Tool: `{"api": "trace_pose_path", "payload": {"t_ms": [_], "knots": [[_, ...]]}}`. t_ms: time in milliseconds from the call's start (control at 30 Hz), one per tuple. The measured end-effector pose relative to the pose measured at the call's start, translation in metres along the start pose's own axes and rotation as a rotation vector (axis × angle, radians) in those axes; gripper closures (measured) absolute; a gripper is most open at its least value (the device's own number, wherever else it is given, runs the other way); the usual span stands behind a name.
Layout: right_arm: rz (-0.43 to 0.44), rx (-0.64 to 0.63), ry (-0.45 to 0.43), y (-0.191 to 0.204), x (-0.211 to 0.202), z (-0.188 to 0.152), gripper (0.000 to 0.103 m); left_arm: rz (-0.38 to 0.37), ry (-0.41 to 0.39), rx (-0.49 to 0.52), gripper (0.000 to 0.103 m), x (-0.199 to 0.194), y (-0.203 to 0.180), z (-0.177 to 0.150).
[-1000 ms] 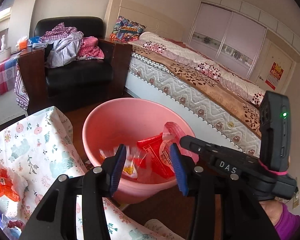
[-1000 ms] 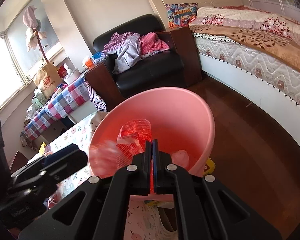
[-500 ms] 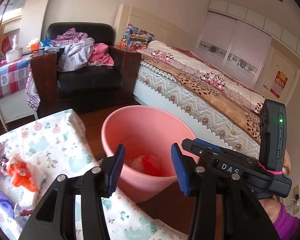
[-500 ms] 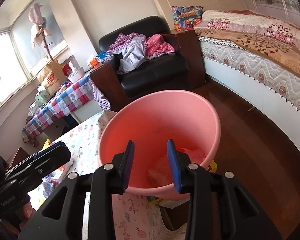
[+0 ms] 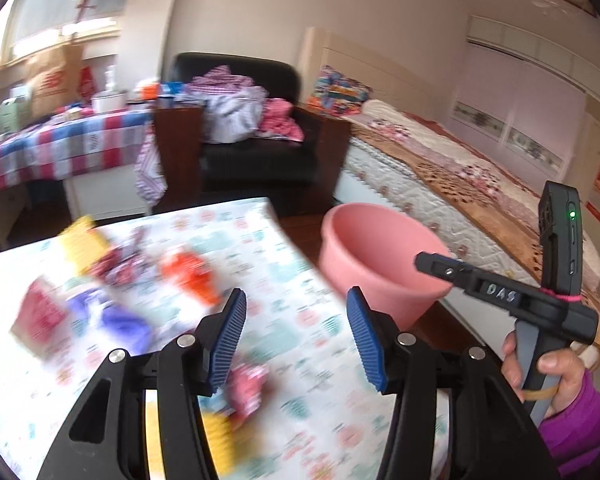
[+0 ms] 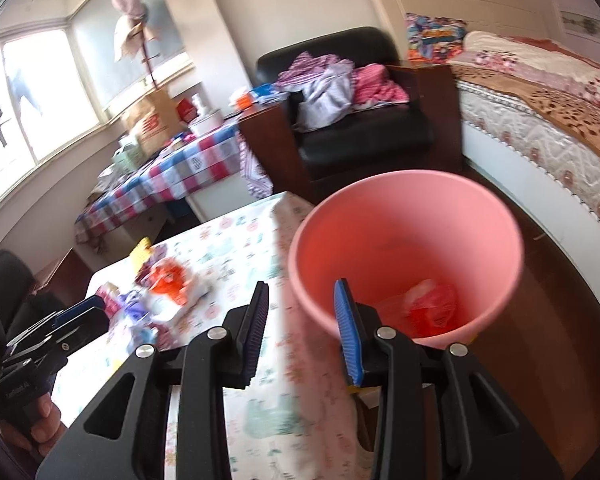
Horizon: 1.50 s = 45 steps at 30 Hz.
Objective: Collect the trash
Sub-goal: 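Move both open tools back over the table, then grasp the yellow foam net with the left tool while the right grasps the blue crumpled wrapper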
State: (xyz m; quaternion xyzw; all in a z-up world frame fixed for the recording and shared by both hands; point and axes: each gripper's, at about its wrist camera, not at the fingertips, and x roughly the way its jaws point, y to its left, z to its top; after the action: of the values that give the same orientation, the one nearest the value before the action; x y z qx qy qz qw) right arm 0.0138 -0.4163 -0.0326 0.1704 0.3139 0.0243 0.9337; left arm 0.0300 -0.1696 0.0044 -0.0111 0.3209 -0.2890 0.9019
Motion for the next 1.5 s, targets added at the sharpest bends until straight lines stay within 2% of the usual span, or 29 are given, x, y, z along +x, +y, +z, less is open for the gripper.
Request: {"api": "trace_pose_path", "payload": {"t_ms": [133, 400, 567, 700, 833, 900, 967, 1000, 1100, 1333, 1500], "knots": [[0.028, -0.033, 0.027, 0.021, 0.004, -0.006, 0.068, 0.059, 0.006, -0.040, 0.050, -0.026, 0.032, -0.019], [0.075, -0.088, 0.089, 0.052, 0.019, -0.021, 0.068, 0.135, 0.102, -0.132, 0.050, -0.049, 0.077, -0.068], [0.101, -0.126, 0.132, 0.070, 0.030, -0.029, 0.068, 0.154, 0.163, -0.146, 0.050, -0.039, 0.083, -0.083], [0.112, -0.149, 0.153, 0.080, 0.034, -0.034, 0.068, 0.136, 0.218, -0.186, 0.050, -0.020, 0.087, -0.086], [0.123, -0.160, 0.172, 0.085, 0.037, -0.039, 0.068, 0.123, 0.273, -0.175, 0.050, -0.004, 0.084, -0.090], [0.131, -0.168, 0.181, 0.088, 0.039, -0.040, 0.068, 0.138, 0.270, -0.156, 0.051, -0.002, 0.081, -0.091], [0.137, -0.178, 0.186, 0.091, 0.040, -0.042, 0.068, 0.144, 0.268, -0.155, 0.064, -0.002, 0.080, -0.091], [0.141, -0.183, 0.189, 0.093, 0.041, -0.042, 0.068, 0.140, 0.269, -0.160, 0.081, -0.003, 0.081, -0.091], [0.153, -0.194, 0.199, 0.099, 0.043, -0.045, 0.068, 0.143, 0.242, -0.183, 0.094, -0.011, 0.086, -0.089], [0.207, -0.222, 0.228, 0.119, 0.050, -0.047, 0.068, 0.180, 0.120, -0.169, 0.096, -0.047, 0.092, -0.078], [0.256, -0.257, 0.258, 0.144, 0.061, -0.052, 0.068, 0.205, 0.083, -0.187, 0.096, -0.063, 0.101, -0.078]]}}
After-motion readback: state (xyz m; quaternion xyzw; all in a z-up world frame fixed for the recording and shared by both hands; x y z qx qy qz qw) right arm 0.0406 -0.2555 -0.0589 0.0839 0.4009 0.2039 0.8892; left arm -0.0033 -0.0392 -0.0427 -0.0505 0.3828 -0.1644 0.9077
